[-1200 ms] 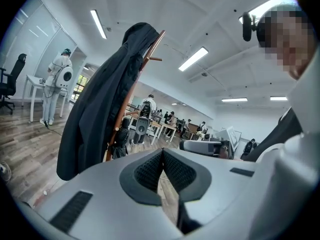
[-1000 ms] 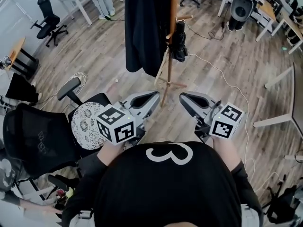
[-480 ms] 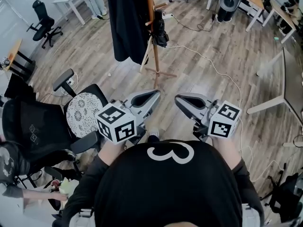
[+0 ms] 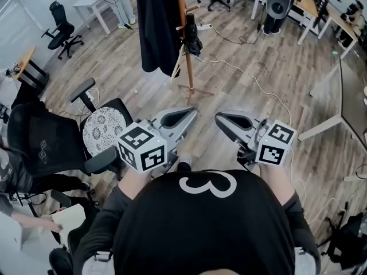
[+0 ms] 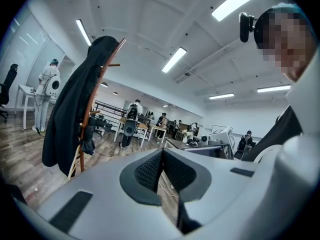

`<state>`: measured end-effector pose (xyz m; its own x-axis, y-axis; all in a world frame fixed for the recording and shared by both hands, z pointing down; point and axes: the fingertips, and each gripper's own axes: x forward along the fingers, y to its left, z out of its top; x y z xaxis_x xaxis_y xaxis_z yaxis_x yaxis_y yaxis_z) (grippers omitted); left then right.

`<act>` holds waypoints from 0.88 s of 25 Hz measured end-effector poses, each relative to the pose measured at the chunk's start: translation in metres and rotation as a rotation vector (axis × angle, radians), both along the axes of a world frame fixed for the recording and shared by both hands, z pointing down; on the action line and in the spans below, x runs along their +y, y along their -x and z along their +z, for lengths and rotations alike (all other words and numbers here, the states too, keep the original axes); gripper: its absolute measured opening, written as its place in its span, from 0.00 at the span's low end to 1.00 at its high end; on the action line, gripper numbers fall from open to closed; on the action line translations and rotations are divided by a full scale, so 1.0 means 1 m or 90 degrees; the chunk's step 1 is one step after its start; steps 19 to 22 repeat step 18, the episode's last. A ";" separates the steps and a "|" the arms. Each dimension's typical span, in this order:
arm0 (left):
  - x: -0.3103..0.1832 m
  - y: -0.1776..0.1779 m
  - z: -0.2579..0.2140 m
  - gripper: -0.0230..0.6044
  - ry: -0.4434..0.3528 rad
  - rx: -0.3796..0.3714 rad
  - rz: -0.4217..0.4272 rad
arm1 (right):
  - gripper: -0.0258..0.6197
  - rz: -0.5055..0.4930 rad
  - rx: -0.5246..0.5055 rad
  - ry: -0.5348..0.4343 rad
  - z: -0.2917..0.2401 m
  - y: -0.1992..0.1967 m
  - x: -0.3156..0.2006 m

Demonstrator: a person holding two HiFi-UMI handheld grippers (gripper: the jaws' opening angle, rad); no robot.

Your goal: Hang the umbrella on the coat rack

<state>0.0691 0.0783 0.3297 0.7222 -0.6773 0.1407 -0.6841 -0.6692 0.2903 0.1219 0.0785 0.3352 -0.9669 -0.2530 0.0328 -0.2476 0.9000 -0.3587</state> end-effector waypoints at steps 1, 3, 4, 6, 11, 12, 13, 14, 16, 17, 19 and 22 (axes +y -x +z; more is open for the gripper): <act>0.005 -0.003 0.000 0.06 -0.001 -0.002 0.000 | 0.08 -0.002 -0.003 0.000 -0.001 -0.003 0.005; 0.014 -0.007 -0.001 0.06 -0.003 -0.006 0.002 | 0.08 -0.008 -0.020 0.005 -0.004 -0.007 0.014; 0.018 -0.008 -0.001 0.06 -0.004 -0.008 0.002 | 0.08 -0.010 -0.029 0.007 -0.006 -0.009 0.018; 0.024 -0.010 0.000 0.06 -0.004 -0.008 -0.001 | 0.08 -0.009 -0.033 0.004 -0.006 -0.014 0.024; 0.029 -0.018 0.003 0.06 -0.002 -0.008 -0.003 | 0.08 -0.007 -0.035 0.007 -0.002 -0.023 0.031; 0.032 -0.018 0.002 0.06 -0.002 -0.008 -0.002 | 0.08 -0.006 -0.036 0.009 -0.002 -0.022 0.033; 0.035 -0.018 0.003 0.06 -0.002 -0.007 0.000 | 0.08 -0.007 -0.036 0.009 -0.001 -0.022 0.037; 0.039 -0.018 0.003 0.06 -0.002 -0.005 0.000 | 0.08 -0.008 -0.035 0.008 0.000 -0.022 0.041; 0.047 -0.017 0.004 0.06 -0.003 -0.002 -0.001 | 0.08 -0.013 -0.032 0.005 0.002 -0.021 0.049; 0.052 -0.016 0.004 0.06 -0.003 -0.001 -0.002 | 0.08 -0.015 -0.031 0.004 0.003 -0.020 0.054; 0.056 -0.016 0.004 0.06 -0.004 -0.001 -0.003 | 0.08 -0.017 -0.030 0.002 0.004 -0.019 0.058; 0.056 -0.016 0.004 0.06 -0.004 -0.001 -0.003 | 0.08 -0.017 -0.030 0.002 0.004 -0.019 0.058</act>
